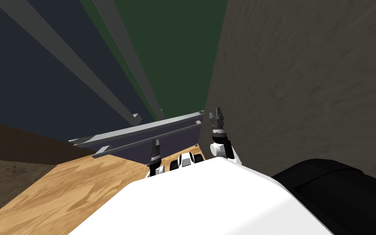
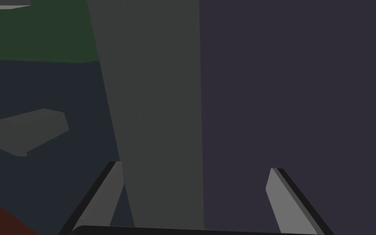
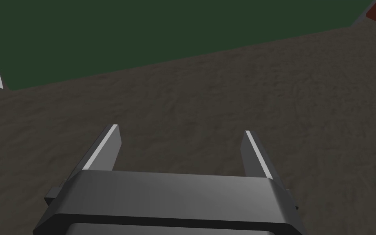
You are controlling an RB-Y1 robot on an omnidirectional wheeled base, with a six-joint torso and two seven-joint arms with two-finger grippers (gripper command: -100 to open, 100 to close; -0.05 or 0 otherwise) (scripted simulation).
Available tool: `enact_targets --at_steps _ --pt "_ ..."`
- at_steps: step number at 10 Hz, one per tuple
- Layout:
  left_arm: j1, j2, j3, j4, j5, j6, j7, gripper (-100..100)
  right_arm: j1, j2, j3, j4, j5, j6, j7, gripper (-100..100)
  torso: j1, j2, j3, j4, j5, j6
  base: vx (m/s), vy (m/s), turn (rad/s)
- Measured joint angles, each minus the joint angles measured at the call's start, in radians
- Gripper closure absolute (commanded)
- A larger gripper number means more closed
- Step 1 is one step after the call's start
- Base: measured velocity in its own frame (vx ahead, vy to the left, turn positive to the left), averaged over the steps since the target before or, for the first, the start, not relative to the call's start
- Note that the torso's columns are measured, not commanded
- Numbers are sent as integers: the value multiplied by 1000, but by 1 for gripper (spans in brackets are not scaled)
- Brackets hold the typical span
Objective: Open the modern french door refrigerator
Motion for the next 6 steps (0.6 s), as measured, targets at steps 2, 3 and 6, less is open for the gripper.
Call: enact_targets --at_steps 2,3,6 --pt "-18 4 0 -21 2 38 1 -100 0 0 0 0 0 0 0 0 -1 -2 -1 -1 0 0 -26 -8 20" --pt "-35 7 2 -21 4 55 1 -100 0 0 0 0 0 0 0 0 -1 -3 -2 -1 0 0 -20 -6 17" --pt "-30 6 1 -22 3 56 1 100 0 0 0 0 0 0 0 0 0 -6 -3 -2 0 0 11 6 -21"
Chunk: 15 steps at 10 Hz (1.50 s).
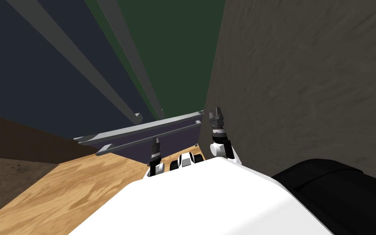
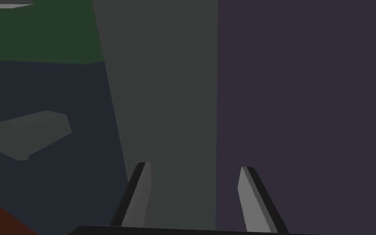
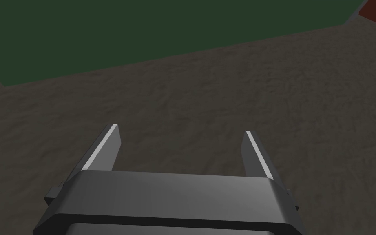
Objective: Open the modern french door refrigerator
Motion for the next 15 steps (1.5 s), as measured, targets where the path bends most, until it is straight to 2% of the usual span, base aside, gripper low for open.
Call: enact_targets --at_steps 2,3,9,15 --pt "29 -3 -2 3 -3 -48 3 100 0 0 0 0 0 0 0 0 3 -5 -3 -5 3 0 12 5 -14" --pt "30 -4 -3 1 -3 -54 4 100 0 0 0 0 0 0 0 0 3 -4 -2 -3 2 0 -100 -19 47" --pt "-7 8 -7 -26 -4 38 10 100 0 0 0 0 0 0 0 0 -1 0 -1 1 -2 -1 -155 -32 28" --pt "-4 10 -14 -44 -8 51 17 100 0 0 0 0 0 0 0 0 -1 5 2 2 -1 -1 -160 -23 22"
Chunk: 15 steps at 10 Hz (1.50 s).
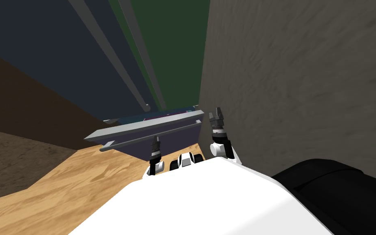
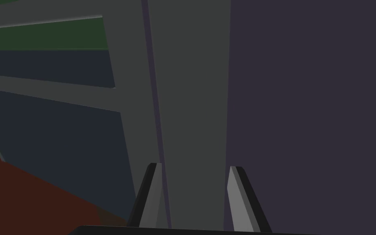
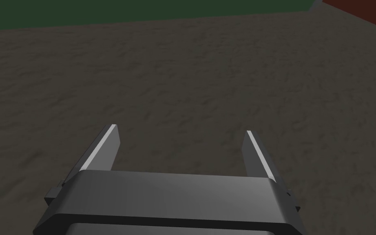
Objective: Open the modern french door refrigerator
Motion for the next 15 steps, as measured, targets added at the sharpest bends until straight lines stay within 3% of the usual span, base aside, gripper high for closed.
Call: enact_targets --at_steps 9,10,11,14,15 --pt "18 0 -14 -21 -9 3 12 100 0 0 0 0 0 0 0 0 0 0 0 0 0 0 -173 -20 24" --pt "21 1 -15 -22 -10 2 14 -100 0 0 0 0 0 0 0 0 1 0 0 0 0 0 -149 -6 42" --pt "-10 10 -11 -2 -6 10 16 -100 0 0 0 0 0 0 0 0 2 -4 -2 0 0 1 -57 -6 7" --pt "-30 11 -14 -58 -5 87 17 -100 1 0 0 0 0 0 0 0 0 -6 -4 -1 0 2 -41 -13 20" --pt "-64 17 -9 -35 -1 98 17 -100 0 0 0 0 0 0 0 0 0 -3 -2 -1 0 1 -67 -8 20"
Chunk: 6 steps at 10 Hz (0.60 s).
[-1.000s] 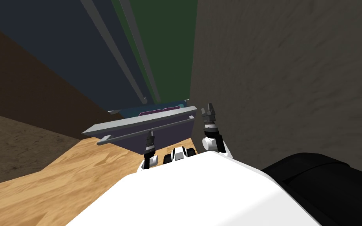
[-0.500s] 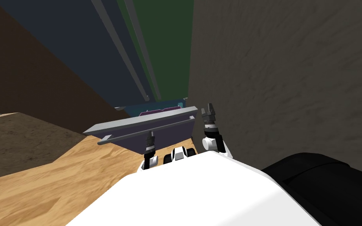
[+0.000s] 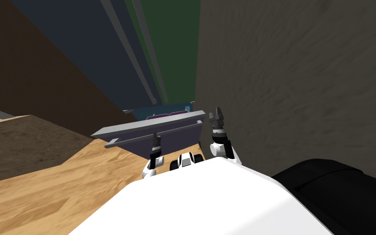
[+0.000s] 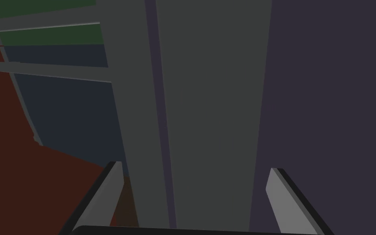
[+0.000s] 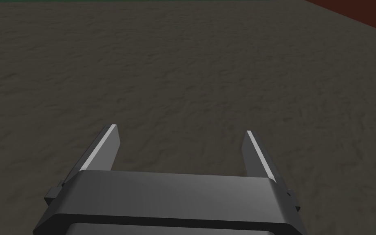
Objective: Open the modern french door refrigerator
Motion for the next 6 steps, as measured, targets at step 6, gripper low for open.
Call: enact_targets --at_steps 6 --pt "-68 20 2 -43 9 126 13 -100 0 0 0 0 0 0 0 0 -2 10 5 8 -4 -2 -59 -10 14"
